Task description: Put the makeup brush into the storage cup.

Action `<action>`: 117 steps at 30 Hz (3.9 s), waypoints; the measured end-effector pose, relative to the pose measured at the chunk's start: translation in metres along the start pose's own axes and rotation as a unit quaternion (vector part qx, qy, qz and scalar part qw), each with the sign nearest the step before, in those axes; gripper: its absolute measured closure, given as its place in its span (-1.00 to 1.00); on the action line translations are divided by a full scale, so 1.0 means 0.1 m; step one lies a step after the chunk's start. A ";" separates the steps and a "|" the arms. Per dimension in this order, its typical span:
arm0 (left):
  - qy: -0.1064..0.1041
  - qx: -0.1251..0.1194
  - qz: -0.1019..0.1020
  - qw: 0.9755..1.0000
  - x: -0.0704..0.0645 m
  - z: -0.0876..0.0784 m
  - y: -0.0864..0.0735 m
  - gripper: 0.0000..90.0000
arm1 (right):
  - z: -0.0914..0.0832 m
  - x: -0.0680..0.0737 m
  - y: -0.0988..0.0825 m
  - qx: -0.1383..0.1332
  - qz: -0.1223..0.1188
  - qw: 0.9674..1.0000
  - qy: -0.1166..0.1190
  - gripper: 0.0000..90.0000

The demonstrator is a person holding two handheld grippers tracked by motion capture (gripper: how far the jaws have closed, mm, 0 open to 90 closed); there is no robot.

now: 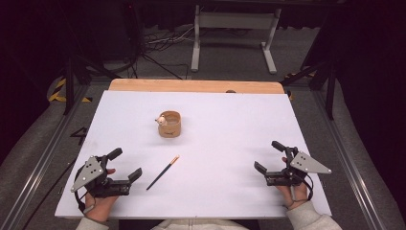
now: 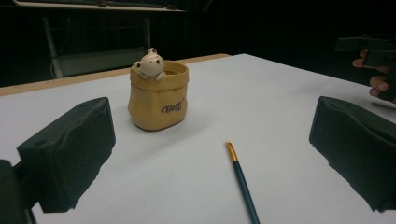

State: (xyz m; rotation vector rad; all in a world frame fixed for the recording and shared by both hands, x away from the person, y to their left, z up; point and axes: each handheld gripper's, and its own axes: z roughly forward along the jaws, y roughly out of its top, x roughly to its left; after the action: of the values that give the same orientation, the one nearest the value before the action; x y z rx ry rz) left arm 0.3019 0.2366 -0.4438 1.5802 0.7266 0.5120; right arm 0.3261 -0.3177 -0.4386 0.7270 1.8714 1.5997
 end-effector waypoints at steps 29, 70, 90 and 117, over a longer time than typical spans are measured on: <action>-0.026 -0.017 -0.015 0.999 -0.02 0.22 0.26 -1.00 | 0.03 0.06 0.03 -0.004 -0.007 1.000 0.009 -0.96; -0.026 0.058 0.022 0.998 -0.15 0.70 0.56 -0.94 | -0.02 0.03 0.04 -0.017 -0.013 1.000 -0.005 -0.97; -0.029 0.187 0.039 0.981 -0.18 0.84 0.84 -0.94 | 0.00 0.00 0.02 0.001 -0.003 1.000 -0.004 -0.98; -0.055 0.370 0.046 0.926 -0.24 1.18 0.94 -0.93 | 0.00 0.02 0.02 0.005 0.013 1.000 0.014 -0.90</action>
State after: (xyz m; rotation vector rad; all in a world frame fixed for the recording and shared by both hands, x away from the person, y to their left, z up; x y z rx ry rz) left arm 0.3815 0.1326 -0.3659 2.3367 0.8101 0.2097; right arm 0.3251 -0.3158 -0.4364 0.7414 1.8983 1.6253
